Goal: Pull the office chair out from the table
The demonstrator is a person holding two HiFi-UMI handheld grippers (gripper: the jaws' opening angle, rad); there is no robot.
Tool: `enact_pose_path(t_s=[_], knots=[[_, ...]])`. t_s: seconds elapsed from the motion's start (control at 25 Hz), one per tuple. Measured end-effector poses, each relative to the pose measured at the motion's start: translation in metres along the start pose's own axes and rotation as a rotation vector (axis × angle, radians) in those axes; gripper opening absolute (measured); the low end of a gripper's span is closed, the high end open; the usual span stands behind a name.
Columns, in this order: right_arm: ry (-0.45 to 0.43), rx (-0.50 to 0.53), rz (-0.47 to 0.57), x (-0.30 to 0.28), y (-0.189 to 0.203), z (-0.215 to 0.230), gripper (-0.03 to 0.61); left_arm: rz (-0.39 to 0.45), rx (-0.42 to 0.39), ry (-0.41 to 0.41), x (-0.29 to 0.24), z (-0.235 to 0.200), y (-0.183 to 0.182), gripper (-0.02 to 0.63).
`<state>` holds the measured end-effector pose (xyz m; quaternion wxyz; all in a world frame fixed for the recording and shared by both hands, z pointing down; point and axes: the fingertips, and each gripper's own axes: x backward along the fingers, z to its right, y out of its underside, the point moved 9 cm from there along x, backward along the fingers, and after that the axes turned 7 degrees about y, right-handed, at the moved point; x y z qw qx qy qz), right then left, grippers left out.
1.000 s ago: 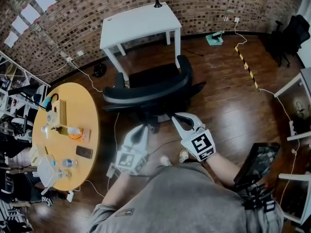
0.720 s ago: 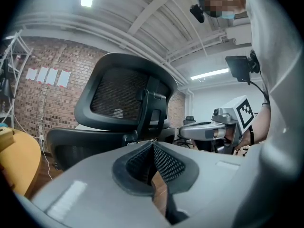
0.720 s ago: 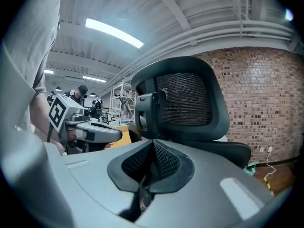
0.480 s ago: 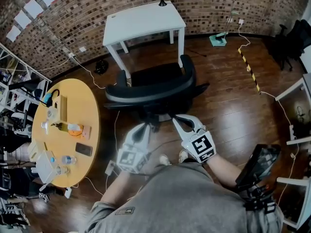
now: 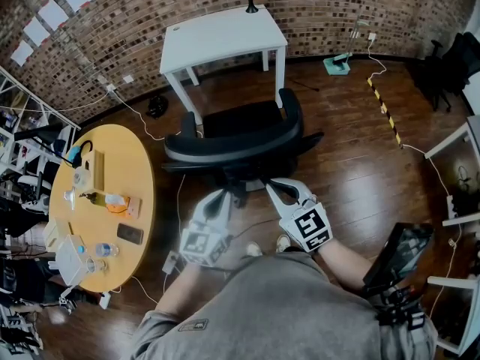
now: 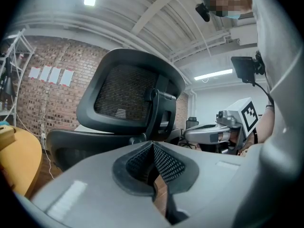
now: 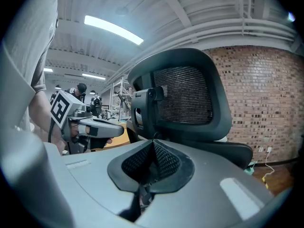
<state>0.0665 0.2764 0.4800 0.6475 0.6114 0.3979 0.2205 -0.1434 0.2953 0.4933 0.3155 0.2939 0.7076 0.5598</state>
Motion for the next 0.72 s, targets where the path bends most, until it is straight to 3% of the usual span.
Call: enact_pose_path(t_s=[0.72], knots=[[0.019,0.012,-0.028,-0.0064,0.0004,-0.0001,0.012,0.002,0.022,-0.013,-0.0023,-0.0059,-0.0007,0.002]])
